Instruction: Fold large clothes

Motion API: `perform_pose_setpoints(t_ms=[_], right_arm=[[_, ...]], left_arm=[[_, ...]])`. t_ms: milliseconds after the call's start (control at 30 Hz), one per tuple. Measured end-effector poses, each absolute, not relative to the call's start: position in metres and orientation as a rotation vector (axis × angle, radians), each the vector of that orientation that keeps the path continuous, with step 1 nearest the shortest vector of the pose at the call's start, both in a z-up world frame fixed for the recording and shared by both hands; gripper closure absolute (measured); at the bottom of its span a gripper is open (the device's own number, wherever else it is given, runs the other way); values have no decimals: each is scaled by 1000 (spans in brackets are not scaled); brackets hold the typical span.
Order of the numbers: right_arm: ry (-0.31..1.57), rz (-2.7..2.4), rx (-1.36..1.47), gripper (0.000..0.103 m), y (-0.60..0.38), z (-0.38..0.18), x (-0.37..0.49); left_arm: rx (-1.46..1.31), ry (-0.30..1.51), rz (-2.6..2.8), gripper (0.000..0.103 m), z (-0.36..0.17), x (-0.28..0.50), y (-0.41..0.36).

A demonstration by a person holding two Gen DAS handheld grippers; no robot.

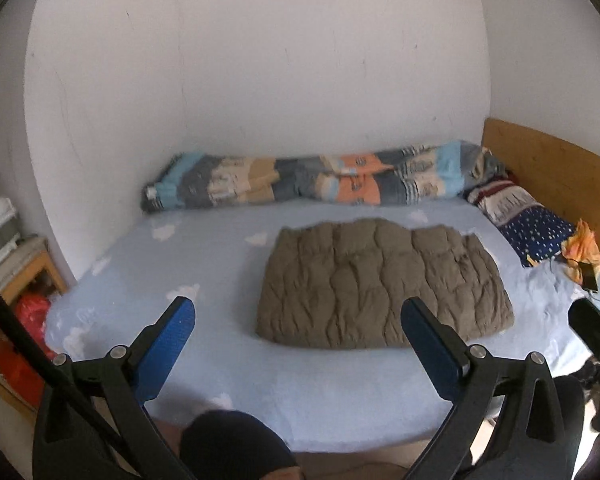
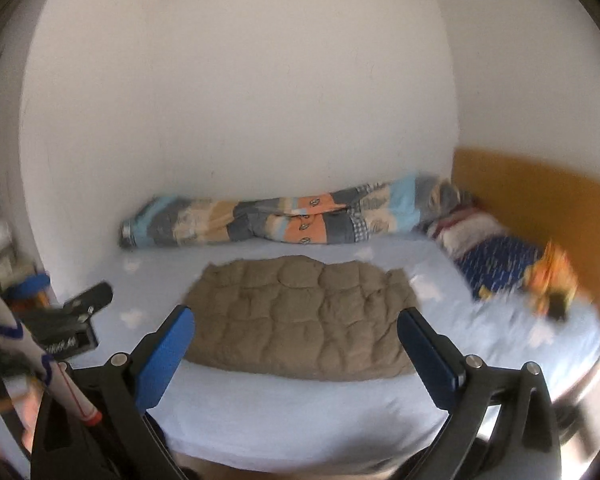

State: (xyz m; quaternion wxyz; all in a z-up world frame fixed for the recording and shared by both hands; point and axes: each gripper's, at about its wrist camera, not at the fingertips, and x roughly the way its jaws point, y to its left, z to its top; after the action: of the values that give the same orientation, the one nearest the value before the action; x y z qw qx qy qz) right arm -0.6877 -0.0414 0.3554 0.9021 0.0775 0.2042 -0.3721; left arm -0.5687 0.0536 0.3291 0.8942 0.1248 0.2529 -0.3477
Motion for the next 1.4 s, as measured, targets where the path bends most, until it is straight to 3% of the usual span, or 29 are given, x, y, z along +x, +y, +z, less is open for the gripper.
perform_pose_setpoints(t_ms=[133,633,1400], right_arm=[[458,-785,72,0,-35,354,-676],[536,-780,198,0,-64,327,-667],[608,-760,233,0,-69,303,-654]], left_arm=[[273,583,-679,1,315,-556,48],[403,639,-655,1,278,-547,26],[461,653,-657,1,259,-549,14]])
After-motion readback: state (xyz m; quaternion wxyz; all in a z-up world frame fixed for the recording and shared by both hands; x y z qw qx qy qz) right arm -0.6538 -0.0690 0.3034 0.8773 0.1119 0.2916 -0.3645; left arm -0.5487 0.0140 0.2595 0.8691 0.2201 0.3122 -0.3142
